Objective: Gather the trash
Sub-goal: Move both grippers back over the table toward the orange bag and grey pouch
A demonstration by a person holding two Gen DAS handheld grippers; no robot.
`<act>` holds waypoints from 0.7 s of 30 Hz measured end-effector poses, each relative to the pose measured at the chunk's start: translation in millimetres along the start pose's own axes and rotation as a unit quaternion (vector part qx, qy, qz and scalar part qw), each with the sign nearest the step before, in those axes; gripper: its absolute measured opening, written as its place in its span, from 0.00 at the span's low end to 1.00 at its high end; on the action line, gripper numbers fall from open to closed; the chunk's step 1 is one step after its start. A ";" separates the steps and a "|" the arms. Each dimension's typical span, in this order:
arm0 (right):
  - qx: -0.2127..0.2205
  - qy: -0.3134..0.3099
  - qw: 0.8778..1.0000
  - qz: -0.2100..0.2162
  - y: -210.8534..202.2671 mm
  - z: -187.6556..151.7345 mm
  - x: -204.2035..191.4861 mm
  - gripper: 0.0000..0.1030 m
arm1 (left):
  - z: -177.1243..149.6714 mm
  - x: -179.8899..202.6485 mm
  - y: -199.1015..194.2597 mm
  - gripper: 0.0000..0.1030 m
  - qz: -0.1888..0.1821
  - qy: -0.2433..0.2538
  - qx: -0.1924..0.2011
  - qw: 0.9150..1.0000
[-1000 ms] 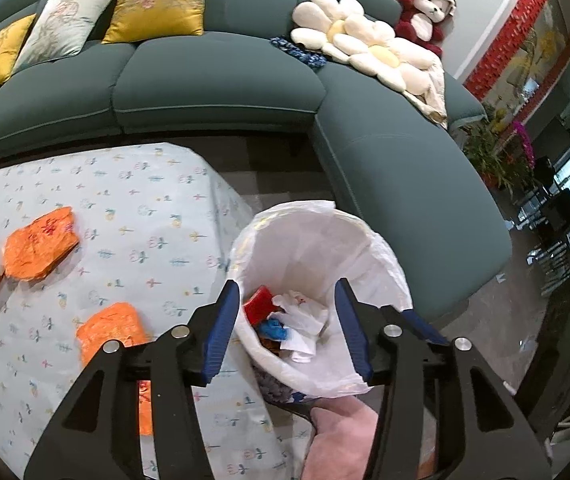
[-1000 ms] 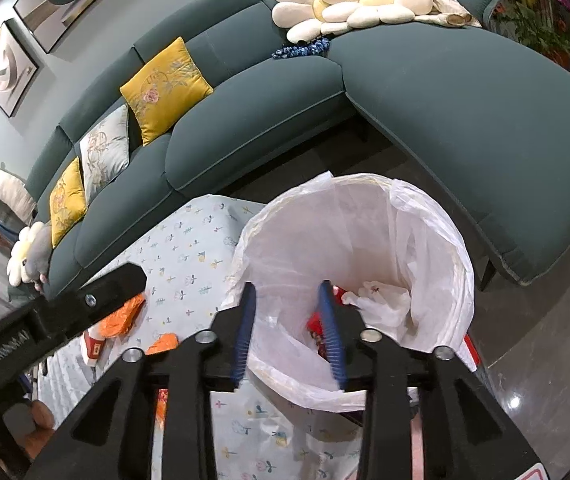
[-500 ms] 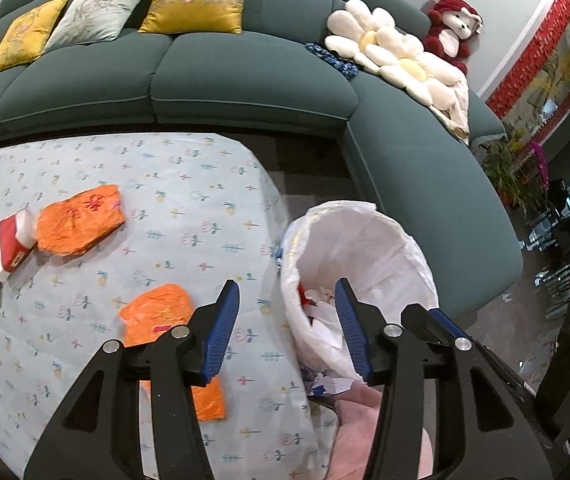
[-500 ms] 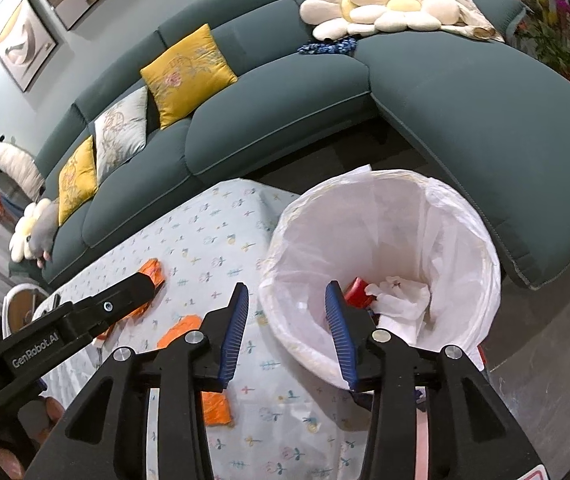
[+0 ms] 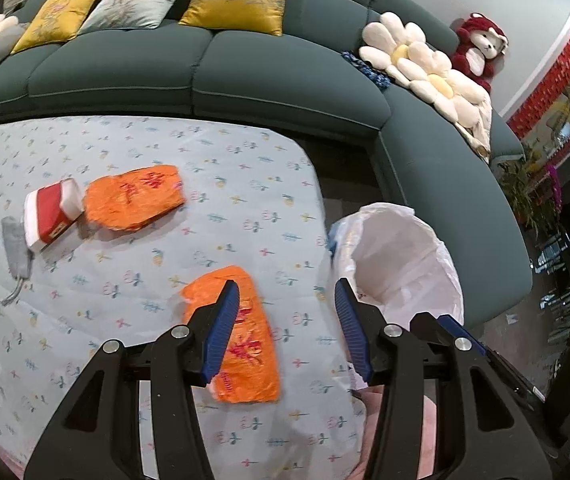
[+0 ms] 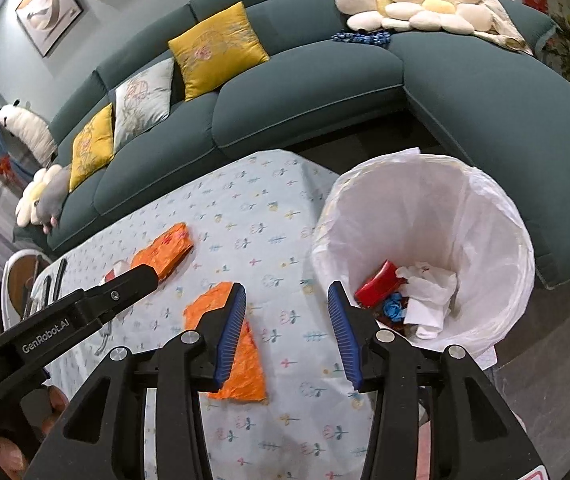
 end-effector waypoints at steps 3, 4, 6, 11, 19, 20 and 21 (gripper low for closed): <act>-0.005 -0.010 1.000 0.001 3.3 -4.0 -10.7 0.41 | -3.5 -13.7 -3.5 0.46 0.003 -0.009 0.002 1.000; -0.007 -0.012 1.000 0.001 4.4 -5.8 -14.1 0.43 | -4.5 -18.5 -4.2 0.46 0.005 -0.012 0.002 1.000; -0.010 -0.019 1.000 -0.001 6.8 -10.8 -22.1 0.46 | -7.9 -29.8 -5.5 0.46 0.009 -0.019 0.002 1.000; -0.028 -0.035 0.999 -0.001 18.0 -25.5 -39.2 0.48 | -18.6 -62.1 -8.0 0.46 0.021 -0.043 0.000 0.999; -0.065 -0.059 0.996 -0.009 47.8 -54.7 -63.2 0.55 | -42.0 -113.1 -9.2 0.54 0.056 -0.072 -0.006 0.996; -0.069 -0.062 0.996 -0.012 51.6 -57.9 -65.6 0.57 | -45.2 -120.3 -9.8 0.55 0.060 -0.077 -0.005 0.995; -0.074 -0.066 0.995 -0.014 56.1 -61.6 -68.5 0.58 | -47.8 -126.1 -10.0 0.55 0.062 -0.082 -0.006 0.995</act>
Point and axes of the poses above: each gripper's, at about its wrist camera, not at the fingertips, and y roughly the way its jaws point, x to its right, z to its top, the point moved 7 cm from there along y, roughly the way its jaws point, and after that the axes turned 8 degrees about -x, right-handed, at the moved point
